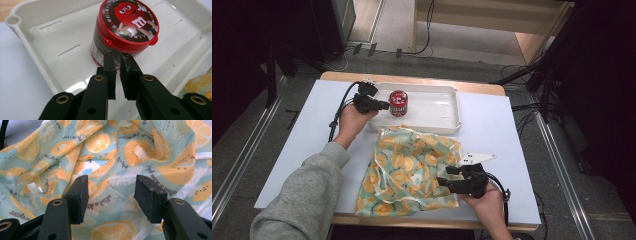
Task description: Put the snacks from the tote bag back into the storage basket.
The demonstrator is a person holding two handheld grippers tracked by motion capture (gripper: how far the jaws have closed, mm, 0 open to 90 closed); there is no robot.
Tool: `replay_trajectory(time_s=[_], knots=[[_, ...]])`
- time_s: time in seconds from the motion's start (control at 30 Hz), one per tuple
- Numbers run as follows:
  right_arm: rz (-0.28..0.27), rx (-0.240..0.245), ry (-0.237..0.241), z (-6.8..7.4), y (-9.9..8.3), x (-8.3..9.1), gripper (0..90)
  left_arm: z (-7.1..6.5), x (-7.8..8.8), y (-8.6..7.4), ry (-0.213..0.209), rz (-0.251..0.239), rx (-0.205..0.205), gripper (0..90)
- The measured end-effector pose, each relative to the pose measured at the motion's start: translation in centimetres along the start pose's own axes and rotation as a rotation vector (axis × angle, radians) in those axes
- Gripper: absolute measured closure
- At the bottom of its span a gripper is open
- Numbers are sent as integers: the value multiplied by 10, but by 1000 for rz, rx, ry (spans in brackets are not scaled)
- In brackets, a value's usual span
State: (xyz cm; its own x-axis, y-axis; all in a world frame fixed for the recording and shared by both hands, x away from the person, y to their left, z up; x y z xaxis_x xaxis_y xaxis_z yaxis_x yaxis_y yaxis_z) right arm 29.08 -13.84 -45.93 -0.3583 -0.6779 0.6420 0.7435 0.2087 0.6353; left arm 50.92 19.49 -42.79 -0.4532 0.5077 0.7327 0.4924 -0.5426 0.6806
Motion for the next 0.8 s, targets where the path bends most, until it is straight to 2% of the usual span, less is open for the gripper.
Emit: replay_trajectory(time_s=[0.17,0.5,0.6,0.67,0.8], knots=[[0,-1,1,0,0,0,461,-3,6,-3,-18,9,-12,776],[2,-4,1,0,0,-1,462,-14,20,-6,-59,-9,-24,667],[2,-4,0,0,0,-1,462,-19,25,-6,-82,-17,-26,587],[3,-5,-2,0,0,-1,462,-25,29,-7,-97,-6,-50,539],[2,-2,0,0,0,-1,462,-32,34,-9,-115,-7,-61,488]])
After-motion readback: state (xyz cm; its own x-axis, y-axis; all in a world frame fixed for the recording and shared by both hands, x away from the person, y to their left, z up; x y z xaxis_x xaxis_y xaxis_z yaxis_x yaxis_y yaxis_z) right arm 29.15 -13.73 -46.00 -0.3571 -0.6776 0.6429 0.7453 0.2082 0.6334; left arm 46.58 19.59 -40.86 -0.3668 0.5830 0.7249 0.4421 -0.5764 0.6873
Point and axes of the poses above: each handheld gripper's, and its own axes: x roughly backward along the jaws, y roughly out of its top, z roughly to its left, the point moved 2 cm from there along -x, roughly forward along the jaws, and after that the axes turned 15 degrees about -x, right-handed, at the moved point
